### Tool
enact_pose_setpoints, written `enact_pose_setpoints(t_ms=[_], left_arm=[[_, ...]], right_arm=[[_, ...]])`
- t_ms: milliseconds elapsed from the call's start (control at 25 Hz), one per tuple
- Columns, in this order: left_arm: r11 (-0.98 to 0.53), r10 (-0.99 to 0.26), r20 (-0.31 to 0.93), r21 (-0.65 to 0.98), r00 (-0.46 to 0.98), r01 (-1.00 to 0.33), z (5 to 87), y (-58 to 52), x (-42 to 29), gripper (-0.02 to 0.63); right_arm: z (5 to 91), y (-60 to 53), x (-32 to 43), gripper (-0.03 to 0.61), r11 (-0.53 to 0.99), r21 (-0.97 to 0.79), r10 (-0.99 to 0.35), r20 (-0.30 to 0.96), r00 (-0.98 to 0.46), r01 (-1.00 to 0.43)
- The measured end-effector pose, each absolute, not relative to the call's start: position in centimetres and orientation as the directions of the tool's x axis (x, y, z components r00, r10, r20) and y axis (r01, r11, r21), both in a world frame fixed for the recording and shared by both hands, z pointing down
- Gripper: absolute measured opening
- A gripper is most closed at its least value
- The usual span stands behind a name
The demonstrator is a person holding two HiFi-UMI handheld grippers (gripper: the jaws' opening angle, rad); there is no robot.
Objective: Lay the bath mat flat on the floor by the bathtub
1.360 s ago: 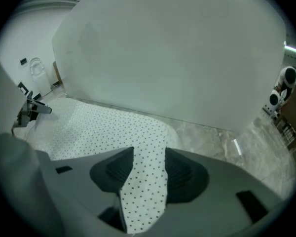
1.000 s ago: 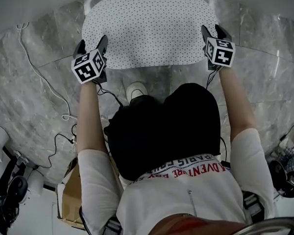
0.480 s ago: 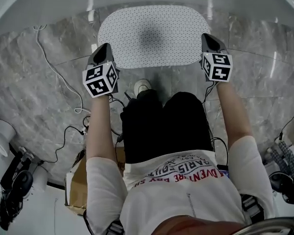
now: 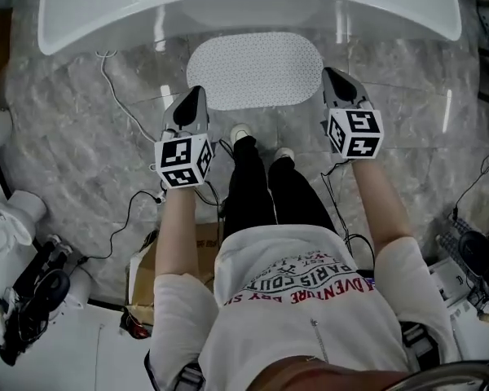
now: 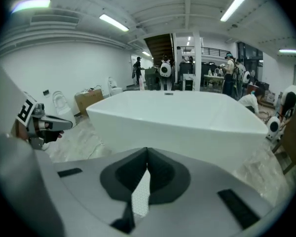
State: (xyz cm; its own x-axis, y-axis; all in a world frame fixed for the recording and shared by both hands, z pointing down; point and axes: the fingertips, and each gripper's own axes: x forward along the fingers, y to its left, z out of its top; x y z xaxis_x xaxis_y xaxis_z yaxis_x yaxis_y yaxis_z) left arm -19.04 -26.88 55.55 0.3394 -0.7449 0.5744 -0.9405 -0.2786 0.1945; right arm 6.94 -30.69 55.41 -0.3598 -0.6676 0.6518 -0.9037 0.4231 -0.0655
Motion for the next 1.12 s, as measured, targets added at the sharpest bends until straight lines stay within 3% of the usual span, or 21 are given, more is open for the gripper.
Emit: enact_pose_setpoints(t_ms=[360,640,880,1120], left_arm=[[-0.368,-0.831,0.386,0.157,0.4,-0.916,32.3,-27.6,-17.3,0.012],[-0.468,-0.853,0.218,0.08,0.474,-0.88,19.7,-27.3,-17.0,0.014],[-0.497,-0.861,0.134,-0.02,0.49,-0.868,12.1,-26.7,-18.4,0.012],[-0.501,-0.864,0.086,-0.036,0.497,-0.865,9.8,-26.5,-19.7,0.012]], right_arm=[[32.4,-29.6,5.7,0.011,0.465,-0.08,-0.762,0.472,-0.444,-0.882],[18.4,-28.9,4.7,0.011,0.492,-0.053,-0.839,0.236,-0.49,-0.869],[12.9,-27.4,2.6,0.009,0.519,-0.023,-0.841,0.165,-0.515,-0.855],[11.5,-27.3,1.1,0.009,0.518,0.025,-0.85,0.126,-0.511,-0.855]])
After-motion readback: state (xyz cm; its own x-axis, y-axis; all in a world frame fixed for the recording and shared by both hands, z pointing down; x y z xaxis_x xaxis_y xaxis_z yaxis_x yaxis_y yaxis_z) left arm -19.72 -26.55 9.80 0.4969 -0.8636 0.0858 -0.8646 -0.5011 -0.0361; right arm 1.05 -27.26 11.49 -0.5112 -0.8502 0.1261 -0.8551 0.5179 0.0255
